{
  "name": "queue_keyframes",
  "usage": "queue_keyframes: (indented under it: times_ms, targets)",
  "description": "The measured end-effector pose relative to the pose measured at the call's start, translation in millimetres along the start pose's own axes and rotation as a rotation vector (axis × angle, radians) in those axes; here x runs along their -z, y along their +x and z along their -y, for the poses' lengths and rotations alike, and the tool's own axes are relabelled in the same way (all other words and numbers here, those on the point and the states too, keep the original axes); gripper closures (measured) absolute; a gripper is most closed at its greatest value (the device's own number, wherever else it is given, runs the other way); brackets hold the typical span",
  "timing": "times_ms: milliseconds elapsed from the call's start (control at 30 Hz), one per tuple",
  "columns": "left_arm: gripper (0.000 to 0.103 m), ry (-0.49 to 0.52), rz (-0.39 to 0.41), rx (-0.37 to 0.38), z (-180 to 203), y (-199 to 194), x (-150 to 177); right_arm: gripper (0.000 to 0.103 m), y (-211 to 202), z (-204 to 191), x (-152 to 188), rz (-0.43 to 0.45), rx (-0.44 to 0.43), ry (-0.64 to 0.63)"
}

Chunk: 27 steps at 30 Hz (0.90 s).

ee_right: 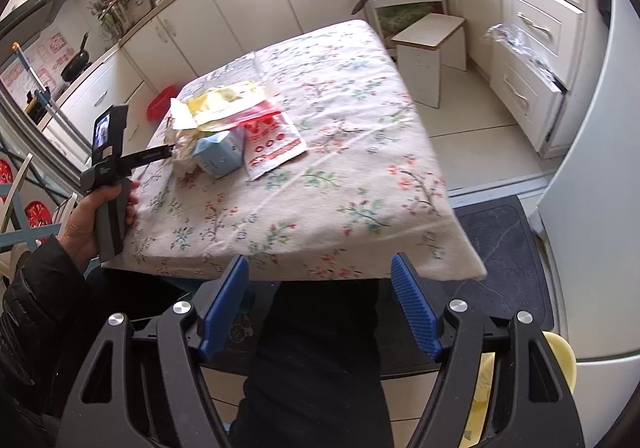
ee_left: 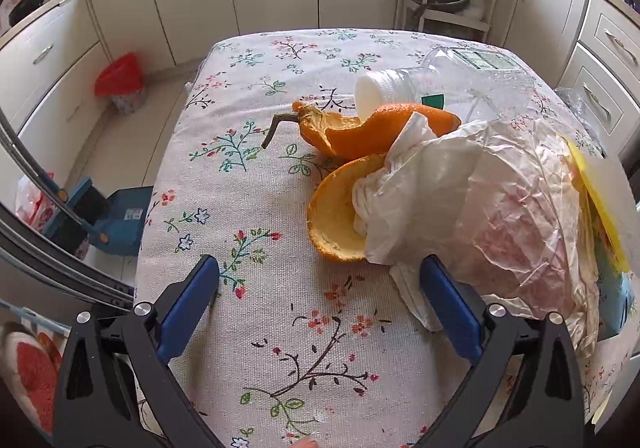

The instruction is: Collect trash

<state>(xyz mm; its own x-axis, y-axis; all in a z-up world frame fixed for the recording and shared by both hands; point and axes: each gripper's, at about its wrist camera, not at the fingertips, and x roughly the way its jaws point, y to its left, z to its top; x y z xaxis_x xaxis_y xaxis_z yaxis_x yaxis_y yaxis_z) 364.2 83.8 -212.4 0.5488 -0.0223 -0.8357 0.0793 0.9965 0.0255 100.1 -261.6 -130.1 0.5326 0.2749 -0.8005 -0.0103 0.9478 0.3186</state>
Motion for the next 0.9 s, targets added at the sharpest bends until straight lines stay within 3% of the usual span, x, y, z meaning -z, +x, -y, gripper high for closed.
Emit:
queue_keyframes:
  times_ms: [367,700,900]
  targets:
    - [0.007,0.000,0.002,-0.001,0,-1,1,0.028,-11,-15,-6,0.059,-0.041,-0.018]
    - [0.007,0.001,0.002,-0.001,0,-1,1,0.028,2,-54,-17,0.076,-0.178,-0.065]
    - [0.007,0.001,0.002,-0.001,0,-1,1,0.025,-3,-66,-17,0.094,-0.197,-0.083]
